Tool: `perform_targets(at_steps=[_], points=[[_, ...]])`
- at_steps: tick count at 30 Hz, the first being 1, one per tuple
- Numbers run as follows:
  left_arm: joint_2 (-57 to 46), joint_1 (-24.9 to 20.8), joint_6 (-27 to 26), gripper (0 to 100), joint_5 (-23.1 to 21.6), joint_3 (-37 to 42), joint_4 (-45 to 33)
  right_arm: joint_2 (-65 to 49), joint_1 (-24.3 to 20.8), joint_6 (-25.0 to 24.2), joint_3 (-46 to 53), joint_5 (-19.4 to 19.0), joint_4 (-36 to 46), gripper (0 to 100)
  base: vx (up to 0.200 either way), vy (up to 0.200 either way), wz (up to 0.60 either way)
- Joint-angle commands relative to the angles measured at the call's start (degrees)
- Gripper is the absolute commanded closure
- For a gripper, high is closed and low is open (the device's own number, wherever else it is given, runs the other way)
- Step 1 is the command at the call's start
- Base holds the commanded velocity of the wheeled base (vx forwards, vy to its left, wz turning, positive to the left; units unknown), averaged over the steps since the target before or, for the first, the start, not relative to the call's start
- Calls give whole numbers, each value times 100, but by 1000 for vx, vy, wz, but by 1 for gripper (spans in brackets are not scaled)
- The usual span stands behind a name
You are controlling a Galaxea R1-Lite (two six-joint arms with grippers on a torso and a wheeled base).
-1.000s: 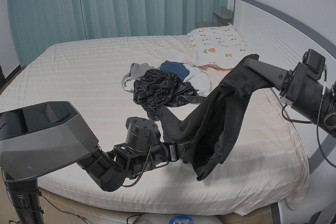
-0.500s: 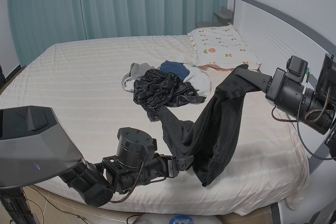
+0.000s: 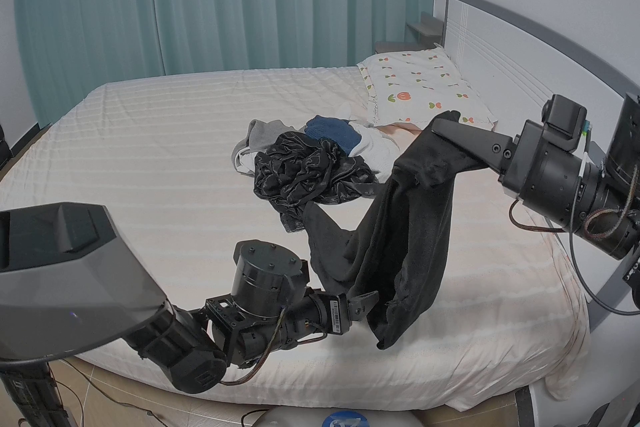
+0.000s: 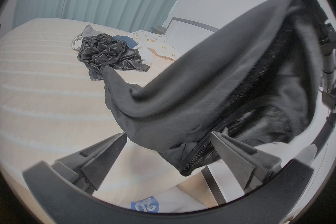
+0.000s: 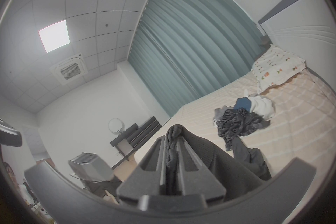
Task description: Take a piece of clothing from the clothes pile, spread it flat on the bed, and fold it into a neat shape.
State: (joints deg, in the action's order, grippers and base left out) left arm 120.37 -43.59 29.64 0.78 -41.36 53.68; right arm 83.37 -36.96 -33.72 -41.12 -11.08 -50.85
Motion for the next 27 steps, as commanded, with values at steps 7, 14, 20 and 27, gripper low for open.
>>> perform_targets(at_steps=[7,14,20,27], points=[[980,395,42,0,581,-750,222,-594,14,-3,-247,-17,-4,100,0,0,0],[1358,984,288,0,572,-1155,222,-629,471,-29,-283,-122,5,100,0,0,0],[1568,1266,350,100,168,-1172,222,-374,725,-539,-124,-307,-4,100,0,0,0],[944,1292,1000,100,-60,-988,231,223,1033,-610,-37,-324,-39,100,0,0,0]])
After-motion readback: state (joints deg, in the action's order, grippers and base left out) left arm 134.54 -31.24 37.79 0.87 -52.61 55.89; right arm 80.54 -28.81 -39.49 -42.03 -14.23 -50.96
